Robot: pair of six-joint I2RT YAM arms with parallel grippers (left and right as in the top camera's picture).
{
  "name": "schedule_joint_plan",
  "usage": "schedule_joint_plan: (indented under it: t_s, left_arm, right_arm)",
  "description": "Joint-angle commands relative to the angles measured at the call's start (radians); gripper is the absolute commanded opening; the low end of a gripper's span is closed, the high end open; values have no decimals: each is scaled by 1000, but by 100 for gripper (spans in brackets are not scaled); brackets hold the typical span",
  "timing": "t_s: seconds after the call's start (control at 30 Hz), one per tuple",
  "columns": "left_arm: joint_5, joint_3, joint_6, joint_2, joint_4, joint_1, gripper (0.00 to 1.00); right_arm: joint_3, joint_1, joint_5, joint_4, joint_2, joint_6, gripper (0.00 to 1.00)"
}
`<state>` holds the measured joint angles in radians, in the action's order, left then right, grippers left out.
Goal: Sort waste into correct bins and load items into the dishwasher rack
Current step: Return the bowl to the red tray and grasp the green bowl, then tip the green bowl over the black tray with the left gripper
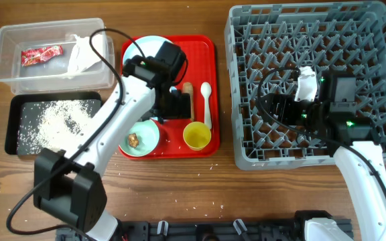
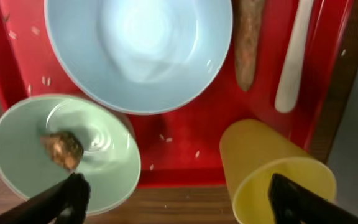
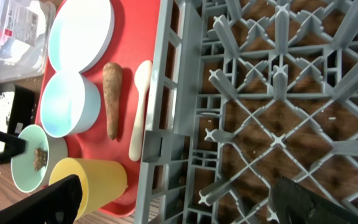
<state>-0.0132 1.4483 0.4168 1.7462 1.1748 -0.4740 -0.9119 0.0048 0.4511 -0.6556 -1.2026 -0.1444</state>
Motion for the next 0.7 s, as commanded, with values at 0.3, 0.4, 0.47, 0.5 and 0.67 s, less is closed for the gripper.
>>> schedule_joint_plan:
  t_s: [0.3,0.4,0.47,0.5,0.67]
  left_arm:
    - [-4,-374,-47,-12,-245,1,31]
    - [3,-382,-47,-12,-250,1,14]
    - [34,-388,-46,-12,-255,1,4]
    - [34,-389,-46,-12,-255,1,4]
    - [-26,-388,-42,-49,-244,1,4]
  right_arm:
    - [-15,0,-6,-11,-5,14,100]
    - [-15,0,-5,-12,-5,14,100]
    - [-15,0,-6,-11,-5,14,100]
    - [-15,0,-6,-11,-5,14,100]
    - [-15,0,-6,-11,-5,14,100]
